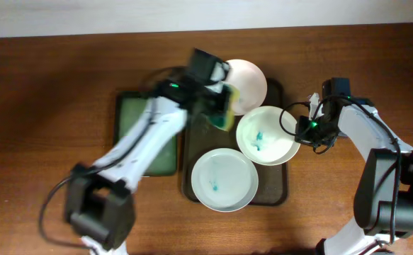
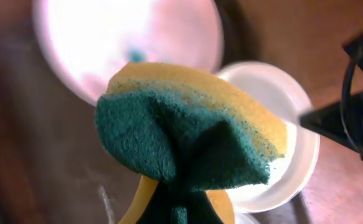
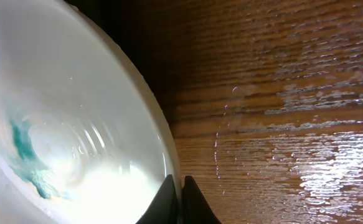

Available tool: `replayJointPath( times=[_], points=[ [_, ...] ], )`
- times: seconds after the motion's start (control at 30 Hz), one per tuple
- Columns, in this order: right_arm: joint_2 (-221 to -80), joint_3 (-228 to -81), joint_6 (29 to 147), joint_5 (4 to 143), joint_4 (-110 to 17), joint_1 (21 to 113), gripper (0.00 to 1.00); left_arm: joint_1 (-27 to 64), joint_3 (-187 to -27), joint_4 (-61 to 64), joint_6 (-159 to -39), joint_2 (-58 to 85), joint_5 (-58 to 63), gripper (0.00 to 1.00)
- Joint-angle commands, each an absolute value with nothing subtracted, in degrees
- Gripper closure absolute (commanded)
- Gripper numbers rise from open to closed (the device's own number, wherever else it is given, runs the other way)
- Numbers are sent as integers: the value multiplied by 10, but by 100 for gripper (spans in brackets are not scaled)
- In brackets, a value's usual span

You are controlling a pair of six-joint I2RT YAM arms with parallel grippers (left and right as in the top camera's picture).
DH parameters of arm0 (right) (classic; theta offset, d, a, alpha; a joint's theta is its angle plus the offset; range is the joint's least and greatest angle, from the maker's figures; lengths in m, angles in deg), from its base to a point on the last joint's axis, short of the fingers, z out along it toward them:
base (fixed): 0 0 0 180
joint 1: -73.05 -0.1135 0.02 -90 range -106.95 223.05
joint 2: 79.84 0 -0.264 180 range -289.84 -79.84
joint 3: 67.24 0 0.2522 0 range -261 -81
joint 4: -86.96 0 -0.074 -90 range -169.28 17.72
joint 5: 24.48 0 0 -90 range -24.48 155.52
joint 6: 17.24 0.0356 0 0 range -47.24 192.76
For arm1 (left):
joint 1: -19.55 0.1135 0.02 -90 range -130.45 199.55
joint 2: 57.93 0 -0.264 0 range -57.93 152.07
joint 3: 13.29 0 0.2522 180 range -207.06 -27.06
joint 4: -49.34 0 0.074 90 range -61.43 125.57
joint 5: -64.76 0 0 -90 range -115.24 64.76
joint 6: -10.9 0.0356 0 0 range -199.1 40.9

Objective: Clean dirty plates on tray and stack at the side
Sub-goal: 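Scrub the right plate with the sponge while the right gripper holds it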

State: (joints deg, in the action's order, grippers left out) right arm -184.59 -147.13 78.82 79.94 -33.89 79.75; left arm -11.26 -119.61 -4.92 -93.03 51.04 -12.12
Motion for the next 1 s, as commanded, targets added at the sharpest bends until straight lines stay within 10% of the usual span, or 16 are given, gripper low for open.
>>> replayJointPath(
  times=[0.0, 0.27, 0.7, 0.97],
  points=[
    [-1848, -1474, 790, 802, -336, 794, 96, -159, -1205, 10, -1001, 583, -51, 100],
    [-1848, -1474, 790, 802, -337, 794, 96, -214, -1205, 113, -1031, 716, -15, 100],
    [-1848, -1474, 790, 803, -334, 794, 96, -216, -1307, -60, -988, 740, -354, 100],
    [-1848, -1474, 790, 803, -335, 794, 96, -240, -1308, 22, -988, 779, 18, 100]
  ],
)
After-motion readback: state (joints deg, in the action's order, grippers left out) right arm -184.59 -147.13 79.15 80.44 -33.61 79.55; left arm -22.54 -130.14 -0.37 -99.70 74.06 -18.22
